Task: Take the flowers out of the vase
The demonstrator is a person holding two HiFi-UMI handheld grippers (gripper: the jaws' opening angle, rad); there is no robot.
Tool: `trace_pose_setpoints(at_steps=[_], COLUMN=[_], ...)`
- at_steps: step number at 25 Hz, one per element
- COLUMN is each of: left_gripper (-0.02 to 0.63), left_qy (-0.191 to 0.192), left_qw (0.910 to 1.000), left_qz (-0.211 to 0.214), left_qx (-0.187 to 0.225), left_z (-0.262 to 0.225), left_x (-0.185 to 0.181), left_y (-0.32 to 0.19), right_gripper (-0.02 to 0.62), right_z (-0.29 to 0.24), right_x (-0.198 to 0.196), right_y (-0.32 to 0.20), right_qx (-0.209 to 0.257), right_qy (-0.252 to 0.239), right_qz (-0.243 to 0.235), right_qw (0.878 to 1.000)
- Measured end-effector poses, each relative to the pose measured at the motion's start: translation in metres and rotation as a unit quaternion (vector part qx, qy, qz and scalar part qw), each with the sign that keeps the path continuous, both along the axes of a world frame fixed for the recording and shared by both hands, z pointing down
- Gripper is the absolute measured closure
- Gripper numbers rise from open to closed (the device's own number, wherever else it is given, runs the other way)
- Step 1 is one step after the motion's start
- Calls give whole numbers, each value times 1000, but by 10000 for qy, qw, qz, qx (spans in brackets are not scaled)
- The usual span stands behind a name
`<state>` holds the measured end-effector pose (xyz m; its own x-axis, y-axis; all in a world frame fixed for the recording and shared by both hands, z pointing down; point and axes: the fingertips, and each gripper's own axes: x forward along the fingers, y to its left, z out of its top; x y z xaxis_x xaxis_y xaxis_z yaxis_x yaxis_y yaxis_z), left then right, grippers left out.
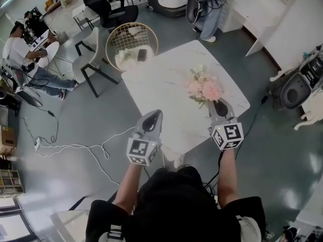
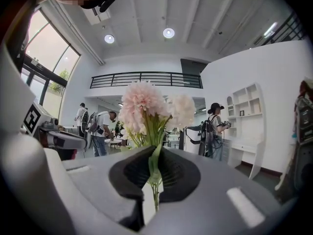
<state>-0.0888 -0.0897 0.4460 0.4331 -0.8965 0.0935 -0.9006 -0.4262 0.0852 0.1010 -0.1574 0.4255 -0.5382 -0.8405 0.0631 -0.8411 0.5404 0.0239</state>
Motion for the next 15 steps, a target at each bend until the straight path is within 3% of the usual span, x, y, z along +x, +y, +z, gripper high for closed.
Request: trace_pose_setpoints(at_steps=[15], left_gripper=[599], left_qy=[64], left_qw=[9997], left_qz=[236], left_qx=[30], left_z=[-6], left_x=[-16], left_y=[64], right_gripper=[581], right_z=[10], right_x=[-5], right_y=[94], right_qx=[-119], right_qy=[10], right_qz=[324], right_qw=[9994])
